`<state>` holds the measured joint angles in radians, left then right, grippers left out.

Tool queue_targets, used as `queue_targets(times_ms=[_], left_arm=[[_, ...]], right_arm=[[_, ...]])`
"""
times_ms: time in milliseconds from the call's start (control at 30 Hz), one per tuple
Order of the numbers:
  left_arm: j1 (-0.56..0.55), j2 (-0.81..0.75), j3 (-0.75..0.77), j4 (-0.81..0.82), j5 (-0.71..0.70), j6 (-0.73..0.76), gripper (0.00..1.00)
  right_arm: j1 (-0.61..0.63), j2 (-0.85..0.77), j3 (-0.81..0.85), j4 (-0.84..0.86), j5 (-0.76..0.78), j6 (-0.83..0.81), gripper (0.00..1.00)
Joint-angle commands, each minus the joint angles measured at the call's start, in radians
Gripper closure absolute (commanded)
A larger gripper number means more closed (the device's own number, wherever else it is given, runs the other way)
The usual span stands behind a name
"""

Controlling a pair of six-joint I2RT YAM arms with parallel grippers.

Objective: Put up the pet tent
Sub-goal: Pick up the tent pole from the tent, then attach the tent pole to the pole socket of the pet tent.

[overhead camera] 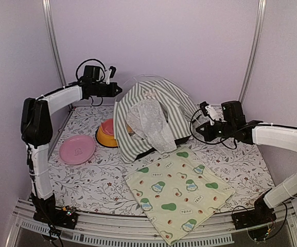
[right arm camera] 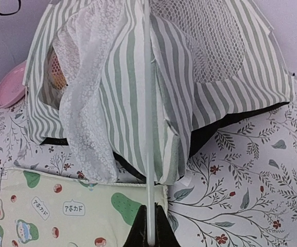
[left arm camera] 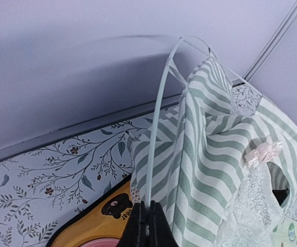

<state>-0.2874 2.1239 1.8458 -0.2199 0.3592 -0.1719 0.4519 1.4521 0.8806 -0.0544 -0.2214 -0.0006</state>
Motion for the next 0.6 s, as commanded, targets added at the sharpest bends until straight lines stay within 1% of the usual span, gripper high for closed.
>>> queue_targets(times_ms=[0, 100, 233, 367, 567], left_arm=[[-0.003, -0.082, 0.086, -0.093, 0.007, 0.075, 1.0], [-0.002, -0.108, 0.123, -0.131, 0.026, 0.098, 1.0], [-0.006, -0.178, 0.109, -0.127, 0.044, 0.119, 1.0], [-0.004, -0.232, 0.089, -0.133, -0.009, 0.142, 1.0], [-0.003, -0.253, 0.096, -0.142, -0.111, 0.145, 1.0]], right_arm=[[0.03, -0.149, -0.05, 0.139, -0.039, -0.031, 1.0], [0.061, -0.203, -0.061, 0.167, -0.058, -0.049, 1.0], [0.083, -0.189, -0.023, 0.112, -0.059, -0.075, 1.0], [0.098, -0.18, -0.025, 0.101, -0.06, -0.079, 1.0], [0.128, -0.156, -0.036, 0.084, -0.059, -0.081, 1.0]])
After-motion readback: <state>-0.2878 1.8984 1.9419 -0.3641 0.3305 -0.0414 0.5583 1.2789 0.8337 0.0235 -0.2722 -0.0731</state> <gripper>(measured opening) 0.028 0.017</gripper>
